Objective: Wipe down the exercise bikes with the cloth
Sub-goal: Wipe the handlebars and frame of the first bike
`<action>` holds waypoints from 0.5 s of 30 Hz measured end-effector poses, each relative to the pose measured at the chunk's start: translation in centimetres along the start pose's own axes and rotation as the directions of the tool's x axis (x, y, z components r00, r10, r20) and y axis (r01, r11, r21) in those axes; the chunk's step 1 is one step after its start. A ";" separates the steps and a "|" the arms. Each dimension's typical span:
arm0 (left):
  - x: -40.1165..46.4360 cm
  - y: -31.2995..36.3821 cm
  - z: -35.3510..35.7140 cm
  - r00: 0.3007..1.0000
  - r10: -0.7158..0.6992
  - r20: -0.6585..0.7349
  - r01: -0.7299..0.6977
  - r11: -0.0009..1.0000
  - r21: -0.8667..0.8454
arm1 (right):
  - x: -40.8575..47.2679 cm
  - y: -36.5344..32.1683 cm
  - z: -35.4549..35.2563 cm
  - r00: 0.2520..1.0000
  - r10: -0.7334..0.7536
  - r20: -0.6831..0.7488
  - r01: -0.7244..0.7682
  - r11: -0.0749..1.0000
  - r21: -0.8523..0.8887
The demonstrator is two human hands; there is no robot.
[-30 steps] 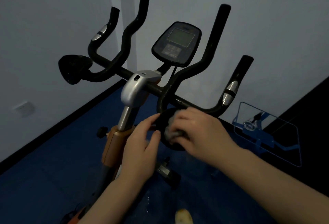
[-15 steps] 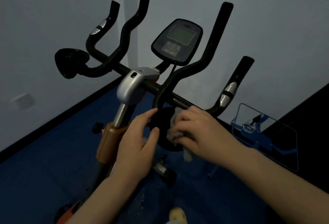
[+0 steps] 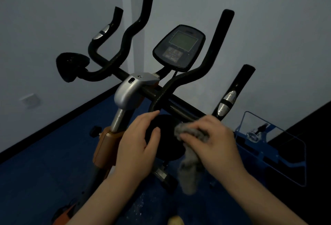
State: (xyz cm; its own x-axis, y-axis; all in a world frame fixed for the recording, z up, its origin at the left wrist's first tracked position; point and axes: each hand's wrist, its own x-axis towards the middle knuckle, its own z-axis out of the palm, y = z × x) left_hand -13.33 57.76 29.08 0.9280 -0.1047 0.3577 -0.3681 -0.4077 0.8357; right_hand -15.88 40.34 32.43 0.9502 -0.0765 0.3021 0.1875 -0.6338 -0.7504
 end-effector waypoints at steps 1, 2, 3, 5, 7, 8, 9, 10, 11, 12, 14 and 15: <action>0.0 0.1 0.4 1.000 -0.005 0.000 0.005 1.000 0.003 | 0.5 -0.2 0.4 1.000 0.003 -0.030 -0.003 1.000 -0.016; -0.1 0.2 0.8 1.000 -0.007 -0.003 0.007 1.000 0.004 | 0.6 -0.4 1.0 0.998 0.015 -0.065 -0.016 1.000 -0.018; -0.2 0.3 1.2 1.000 -0.006 -0.009 0.006 1.000 0.000 | 0.4 -0.6 1.4 0.996 0.031 -0.090 -0.031 1.000 -0.003; -0.2 0.4 1.6 1.000 0.003 -0.023 -0.003 1.000 0.002 | -0.9 -0.4 1.6 0.996 0.043 -0.072 -0.039 0.998 0.044; -0.1 0.2 1.8 0.999 0.009 -0.045 -0.008 1.000 0.030 | -2.0 -0.1 0.6 0.999 0.045 0.028 -0.047 0.993 0.108; 0.1 0.1 1.9 0.998 0.009 -0.057 -0.006 0.999 0.044 | -1.8 0.0 -0.2 0.997 0.039 0.070 -0.049 0.989 0.140; 0.4 0.1 2.1 0.998 0.010 -0.068 -0.006 0.998 0.059 | -1.2 0.2 -0.9 0.997 0.019 0.078 -0.030 0.988 0.151; 0.7 0.1 2.3 0.997 0.020 -0.081 -0.013 0.997 0.081 | -0.3 0.3 -1.5 0.999 -0.019 0.045 0.013 0.991 0.130; 1.1 0.2 2.6 0.994 0.035 -0.100 -0.024 0.993 0.112 | 0.8 0.4 -2.0 0.998 -0.069 -0.006 0.069 0.995 0.072; 1.6 0.2 2.9 0.991 0.050 -0.124 -0.032 0.988 0.148 | 2.0 0.6 -2.4 0.992 -0.121 -0.039 0.121 0.993 -0.013; 2.2 0.2 3.4 0.981 0.082 -0.174 -0.041 0.972 0.230 | 3.7 1.3 -2.9 0.977 -0.208 0.042 0.212 0.953 -0.216; 2.3 0.0 3.6 0.974 0.112 -0.197 -0.057 0.962 0.268 | 4.1 1.9 -3.0 0.964 -0.222 0.144 0.257 0.918 -0.302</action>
State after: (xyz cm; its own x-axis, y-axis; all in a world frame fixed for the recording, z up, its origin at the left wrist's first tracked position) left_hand -10.96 54.27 28.36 0.8510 0.0304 0.5243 -0.3912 -0.6293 0.6715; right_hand -12.37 36.50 34.02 0.9106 0.1780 0.3730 0.3407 -0.8342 -0.4337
